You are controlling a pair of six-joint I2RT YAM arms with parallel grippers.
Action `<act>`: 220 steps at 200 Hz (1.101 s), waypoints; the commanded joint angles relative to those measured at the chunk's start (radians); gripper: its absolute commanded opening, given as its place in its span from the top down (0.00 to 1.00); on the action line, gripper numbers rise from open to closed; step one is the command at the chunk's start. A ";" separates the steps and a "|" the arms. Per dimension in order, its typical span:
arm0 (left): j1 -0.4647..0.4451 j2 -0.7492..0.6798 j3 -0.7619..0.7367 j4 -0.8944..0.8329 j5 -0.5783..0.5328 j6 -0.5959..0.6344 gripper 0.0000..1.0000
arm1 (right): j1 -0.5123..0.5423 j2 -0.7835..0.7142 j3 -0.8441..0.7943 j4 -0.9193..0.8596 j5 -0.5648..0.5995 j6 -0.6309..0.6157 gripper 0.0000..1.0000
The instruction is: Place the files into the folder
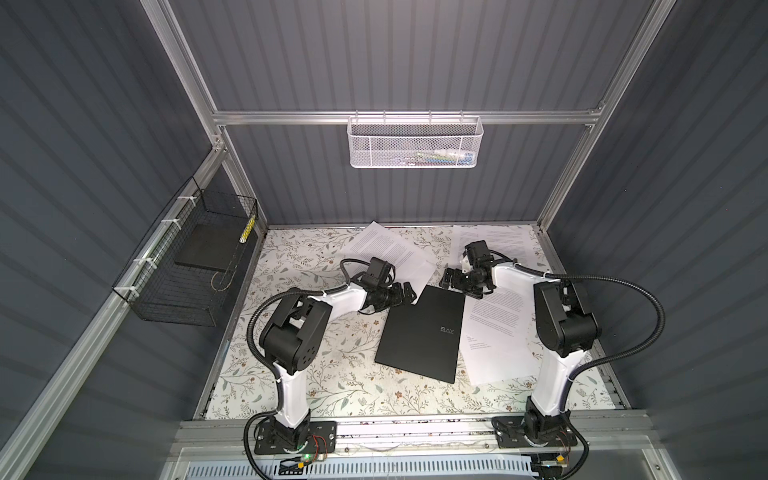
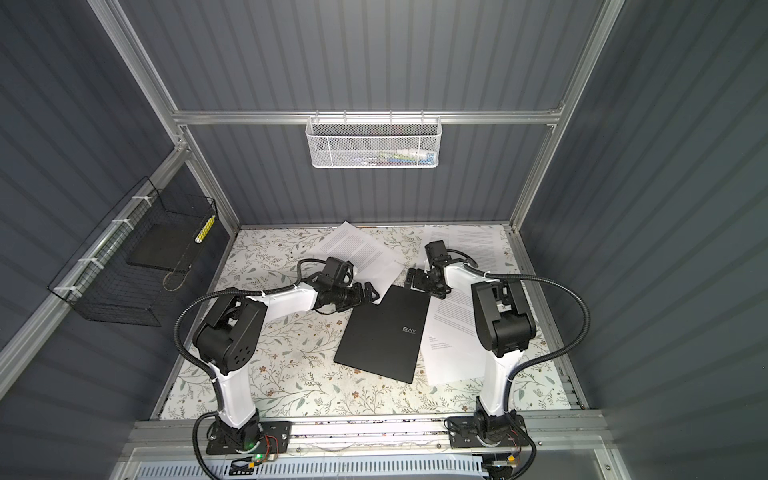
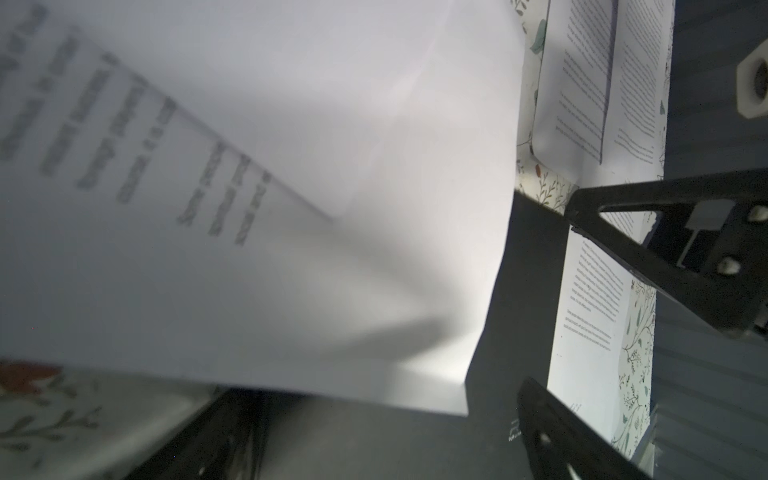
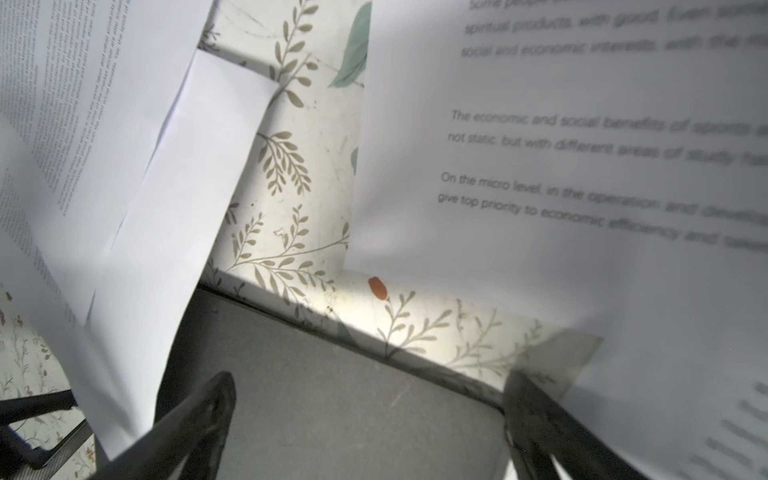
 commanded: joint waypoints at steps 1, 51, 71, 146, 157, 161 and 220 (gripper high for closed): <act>-0.008 0.124 -0.054 -0.166 0.000 -0.023 0.00 | 0.016 -0.037 -0.009 -0.028 -0.081 0.013 0.01; -0.011 0.144 -0.044 -0.140 0.013 -0.045 0.00 | 0.018 -0.068 0.005 -0.025 -0.181 0.048 0.01; -0.011 0.138 -0.035 -0.156 0.011 -0.031 0.00 | 0.018 -0.082 0.002 -0.033 -0.142 0.046 0.01; 0.003 -0.232 -0.108 -0.418 -0.066 0.183 0.00 | -0.008 -0.271 -0.234 -0.020 -0.067 0.125 0.01; 0.001 -0.259 -0.156 -0.431 -0.033 0.176 0.00 | -0.008 -0.295 -0.284 -0.022 -0.081 0.143 0.01; 0.000 -0.270 -0.173 -0.432 -0.023 0.173 0.00 | -0.007 -0.304 -0.301 -0.020 -0.100 0.149 0.01; -0.027 -0.294 -0.302 -0.359 0.142 0.176 0.00 | 0.050 -0.404 -0.514 0.043 -0.146 0.231 0.01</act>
